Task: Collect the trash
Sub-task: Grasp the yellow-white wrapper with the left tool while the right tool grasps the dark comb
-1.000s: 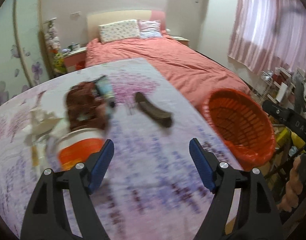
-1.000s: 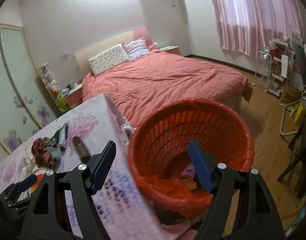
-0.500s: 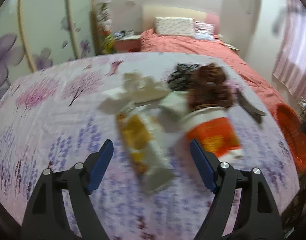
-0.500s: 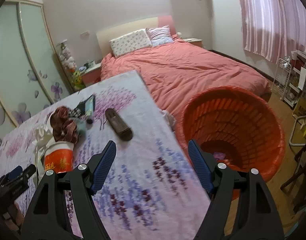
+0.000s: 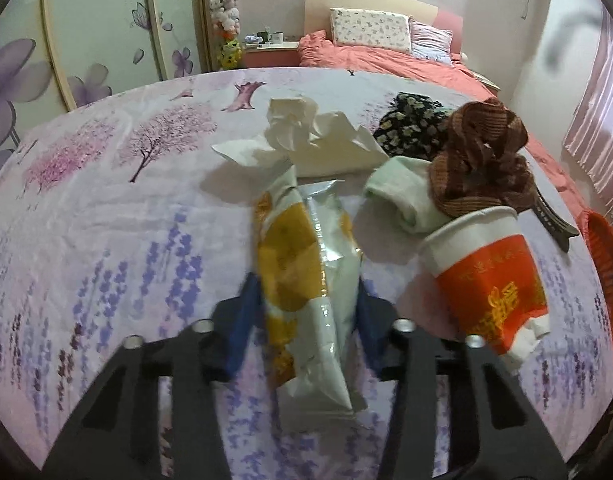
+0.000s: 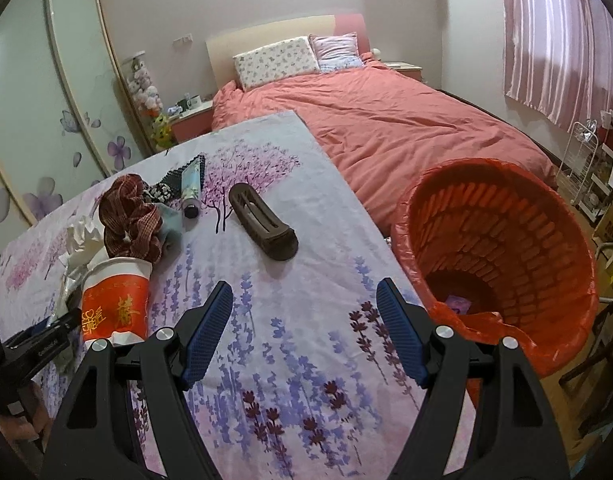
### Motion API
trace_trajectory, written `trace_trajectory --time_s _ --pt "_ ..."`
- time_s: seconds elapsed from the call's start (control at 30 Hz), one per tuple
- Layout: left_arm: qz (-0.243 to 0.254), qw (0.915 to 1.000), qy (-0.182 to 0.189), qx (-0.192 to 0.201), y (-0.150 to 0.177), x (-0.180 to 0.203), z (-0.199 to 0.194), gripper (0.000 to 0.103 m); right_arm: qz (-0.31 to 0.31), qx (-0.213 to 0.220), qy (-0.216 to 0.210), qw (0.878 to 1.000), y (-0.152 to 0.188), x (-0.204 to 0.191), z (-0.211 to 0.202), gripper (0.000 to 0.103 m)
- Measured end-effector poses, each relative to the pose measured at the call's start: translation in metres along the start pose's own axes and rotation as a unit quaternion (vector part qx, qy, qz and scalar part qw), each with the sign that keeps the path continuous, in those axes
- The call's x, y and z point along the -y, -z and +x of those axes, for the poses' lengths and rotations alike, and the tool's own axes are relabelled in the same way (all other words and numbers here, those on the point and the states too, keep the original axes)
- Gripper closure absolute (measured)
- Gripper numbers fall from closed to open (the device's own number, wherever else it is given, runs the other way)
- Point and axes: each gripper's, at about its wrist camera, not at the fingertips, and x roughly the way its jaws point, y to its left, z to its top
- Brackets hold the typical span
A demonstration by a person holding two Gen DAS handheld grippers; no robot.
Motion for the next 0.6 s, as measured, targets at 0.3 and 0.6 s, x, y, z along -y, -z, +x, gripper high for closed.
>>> trace_trajectory --time_s 0.3,0.6 --pt "-0.023 0.9995 -0.022 -0.002 -0.005 -0.042 0.001 0.066 -0.019 -0.025 -0.006 0.999 -0.026 -0.014 0.045 0.029" --pt "-0.030 0.9991 -0.031 0.004 -0.008 -0.055 0.004 0.062 -0.033 -0.078 0.002 0.996 -0.042 -0.023 0.091 0.031"
